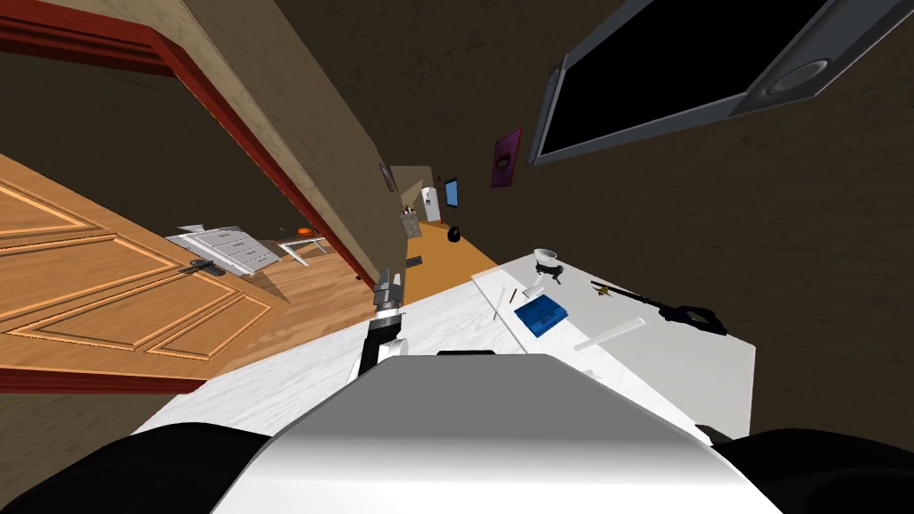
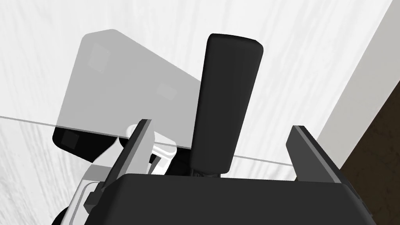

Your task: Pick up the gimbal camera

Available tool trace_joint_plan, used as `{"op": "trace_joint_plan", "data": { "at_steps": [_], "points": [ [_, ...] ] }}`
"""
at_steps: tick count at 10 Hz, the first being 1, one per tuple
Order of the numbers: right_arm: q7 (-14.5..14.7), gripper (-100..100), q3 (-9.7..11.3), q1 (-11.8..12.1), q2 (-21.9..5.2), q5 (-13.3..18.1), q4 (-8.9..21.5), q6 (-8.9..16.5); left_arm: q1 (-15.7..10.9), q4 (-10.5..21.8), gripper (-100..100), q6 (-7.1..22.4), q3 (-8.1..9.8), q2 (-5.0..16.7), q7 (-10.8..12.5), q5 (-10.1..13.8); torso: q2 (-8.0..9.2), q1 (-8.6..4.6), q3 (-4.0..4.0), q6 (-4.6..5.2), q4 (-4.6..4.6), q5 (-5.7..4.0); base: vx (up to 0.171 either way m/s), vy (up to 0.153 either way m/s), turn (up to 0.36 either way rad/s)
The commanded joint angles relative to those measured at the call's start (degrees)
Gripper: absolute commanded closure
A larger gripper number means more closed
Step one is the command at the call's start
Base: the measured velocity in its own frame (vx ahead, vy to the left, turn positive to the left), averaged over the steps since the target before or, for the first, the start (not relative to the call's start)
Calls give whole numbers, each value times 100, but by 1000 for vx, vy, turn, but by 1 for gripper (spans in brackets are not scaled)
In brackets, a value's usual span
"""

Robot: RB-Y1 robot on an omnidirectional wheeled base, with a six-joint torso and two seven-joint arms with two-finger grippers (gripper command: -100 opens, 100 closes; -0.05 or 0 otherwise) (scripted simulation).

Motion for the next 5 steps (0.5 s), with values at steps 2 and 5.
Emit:
{"op": "trace_joint_plan", "data": {
  "at_steps": [2,5],
  "points": [
    [-277,-100,-130,100,-38,-152,117,314,0,0,0,0,0,0,0,0,1,0,1,-1,0,1,50,-20,82],
    [-369,0,-161,154,-33,-180,82,417,0,0,0,0,0,0,0,0,5,2,2,0,1,0,30,-13,48]
  ]
}}
